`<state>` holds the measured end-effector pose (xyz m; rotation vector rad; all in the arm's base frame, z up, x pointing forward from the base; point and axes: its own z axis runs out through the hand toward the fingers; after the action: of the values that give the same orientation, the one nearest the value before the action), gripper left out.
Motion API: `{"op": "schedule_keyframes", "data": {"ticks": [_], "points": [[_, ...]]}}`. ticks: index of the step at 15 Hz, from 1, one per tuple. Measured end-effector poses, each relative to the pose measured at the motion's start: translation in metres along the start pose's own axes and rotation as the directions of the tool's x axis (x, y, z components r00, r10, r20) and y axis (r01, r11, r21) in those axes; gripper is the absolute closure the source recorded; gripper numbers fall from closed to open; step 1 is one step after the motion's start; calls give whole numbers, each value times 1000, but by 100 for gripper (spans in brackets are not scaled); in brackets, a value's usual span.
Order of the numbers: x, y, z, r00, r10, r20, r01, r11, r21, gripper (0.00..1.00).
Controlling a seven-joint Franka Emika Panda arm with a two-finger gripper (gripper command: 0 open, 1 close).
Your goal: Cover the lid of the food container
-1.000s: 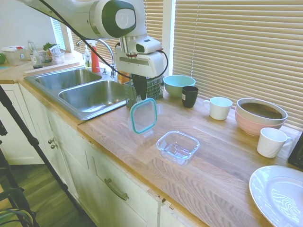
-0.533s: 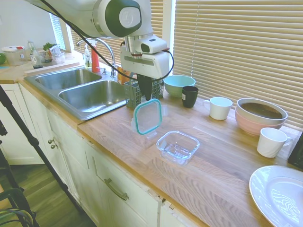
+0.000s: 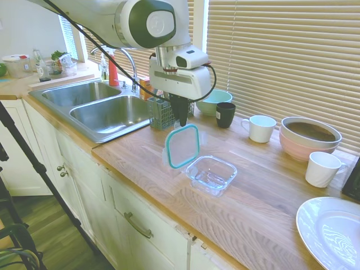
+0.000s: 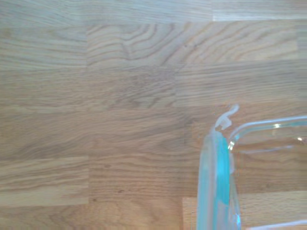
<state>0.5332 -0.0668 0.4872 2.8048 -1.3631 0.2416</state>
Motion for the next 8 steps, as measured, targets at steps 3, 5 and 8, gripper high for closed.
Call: {"op": "schedule_keyframes", "data": {"ticks": [3, 5, 8], "points": [[6, 8, -7, 1000, -2, -4, 2, 1000, 16, 100], [5, 9, -18, 1000, -7, -11, 7, 999, 32, 100], [3, 13, -30, 1000, -12, -12, 13, 999, 41, 100]]}}
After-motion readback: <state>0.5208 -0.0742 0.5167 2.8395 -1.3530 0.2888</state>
